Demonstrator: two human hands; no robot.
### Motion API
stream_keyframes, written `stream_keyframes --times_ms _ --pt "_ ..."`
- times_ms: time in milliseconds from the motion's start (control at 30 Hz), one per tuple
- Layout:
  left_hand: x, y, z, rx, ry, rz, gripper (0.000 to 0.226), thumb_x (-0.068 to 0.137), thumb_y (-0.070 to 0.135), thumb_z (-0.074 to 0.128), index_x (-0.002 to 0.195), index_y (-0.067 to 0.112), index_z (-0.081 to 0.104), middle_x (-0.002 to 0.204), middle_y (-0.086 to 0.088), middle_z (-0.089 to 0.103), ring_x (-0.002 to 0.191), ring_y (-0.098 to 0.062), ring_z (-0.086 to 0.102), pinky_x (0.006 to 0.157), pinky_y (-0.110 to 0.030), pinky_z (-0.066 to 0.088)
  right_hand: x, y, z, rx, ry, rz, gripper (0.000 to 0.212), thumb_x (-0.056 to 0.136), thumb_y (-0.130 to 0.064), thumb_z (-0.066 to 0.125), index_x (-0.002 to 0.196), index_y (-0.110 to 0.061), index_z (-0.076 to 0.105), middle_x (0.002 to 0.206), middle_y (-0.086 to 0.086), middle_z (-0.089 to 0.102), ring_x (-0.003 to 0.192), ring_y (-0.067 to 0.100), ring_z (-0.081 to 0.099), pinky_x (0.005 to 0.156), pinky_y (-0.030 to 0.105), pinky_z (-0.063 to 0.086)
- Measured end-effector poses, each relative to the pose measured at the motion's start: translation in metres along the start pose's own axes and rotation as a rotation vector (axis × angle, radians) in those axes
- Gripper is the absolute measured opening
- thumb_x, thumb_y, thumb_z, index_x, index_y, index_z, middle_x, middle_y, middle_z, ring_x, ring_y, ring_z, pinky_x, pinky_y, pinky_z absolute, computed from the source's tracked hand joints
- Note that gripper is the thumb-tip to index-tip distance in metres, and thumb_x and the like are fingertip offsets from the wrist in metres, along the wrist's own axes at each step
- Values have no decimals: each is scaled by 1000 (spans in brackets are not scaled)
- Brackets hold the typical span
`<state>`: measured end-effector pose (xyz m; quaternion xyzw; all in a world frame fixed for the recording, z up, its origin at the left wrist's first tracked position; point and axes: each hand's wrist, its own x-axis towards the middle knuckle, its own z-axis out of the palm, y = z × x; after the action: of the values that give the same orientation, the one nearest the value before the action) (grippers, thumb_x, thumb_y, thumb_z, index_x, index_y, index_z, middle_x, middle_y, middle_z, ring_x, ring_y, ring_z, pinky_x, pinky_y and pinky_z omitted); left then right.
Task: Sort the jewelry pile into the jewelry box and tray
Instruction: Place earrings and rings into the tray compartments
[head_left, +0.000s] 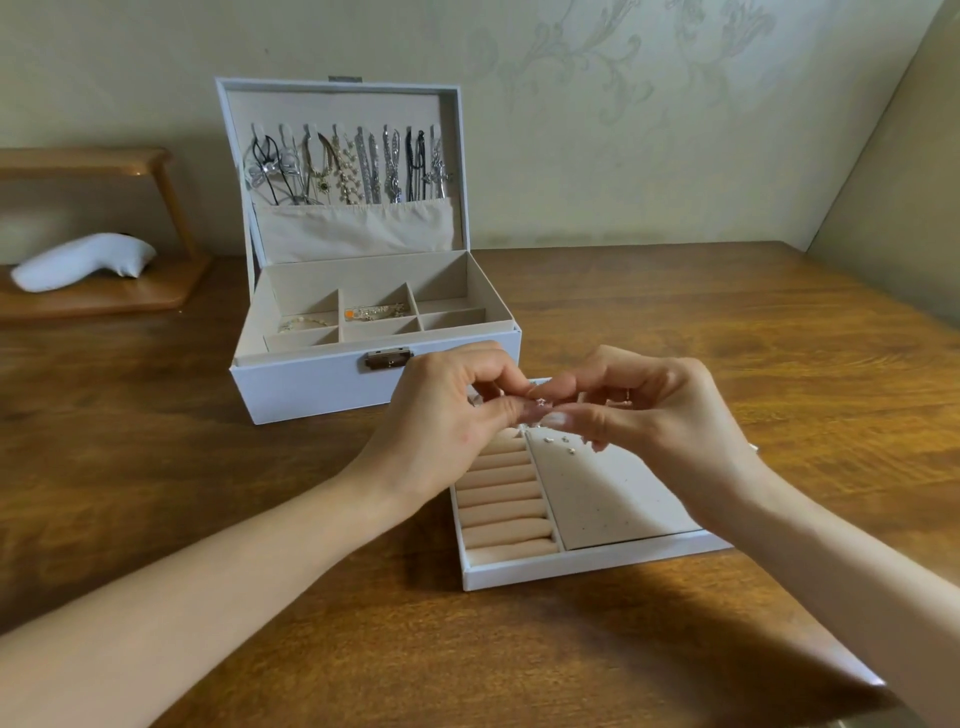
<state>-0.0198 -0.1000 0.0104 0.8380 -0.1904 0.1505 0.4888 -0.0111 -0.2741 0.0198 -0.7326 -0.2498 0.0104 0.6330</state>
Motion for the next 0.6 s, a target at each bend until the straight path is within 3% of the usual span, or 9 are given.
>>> stream_keyframes --times_ms 100,333,400,467,600 --pt "1 3 -2 -10 33 57 5 73 25 70 71 21 68 69 7 61 68 -7 55 60 -10 38 -1 1 0 84 -18 -20 26 58 -15 75 83 -9 71 70 5 66 58 12 52 52 21 46" --pt "0 4 -4 45 49 158 14 76 16 72 68 24 63 68 7 57 67 -9 52 58 -11 35 -2 0 0 123 7 -44 26 54 -26 77 76 -13 72 71 3 69 57 16 52 50 21 46" --pt "0 2 -3 95 53 167 16 77 14 74 68 23 63 68 9 57 66 -8 53 57 -10 36 -4 -1 2 2 57 -127 26 58 -29 78 77 -14 70 72 3 70 54 15 53 48 24 47" --pt "0 2 0 118 64 160 13 75 25 74 68 25 63 67 10 58 66 -10 54 55 -14 38 -5 1 2 -205 112 -249 17 65 -25 80 77 -17 70 71 1 68 53 16 53 48 29 46" --pt "2 1 4 122 69 114 13 73 31 74 69 21 68 69 6 62 67 -16 57 57 -31 45 -4 0 0 -415 166 -322 11 72 -17 80 76 -18 71 66 -13 65 56 12 54 51 19 43"
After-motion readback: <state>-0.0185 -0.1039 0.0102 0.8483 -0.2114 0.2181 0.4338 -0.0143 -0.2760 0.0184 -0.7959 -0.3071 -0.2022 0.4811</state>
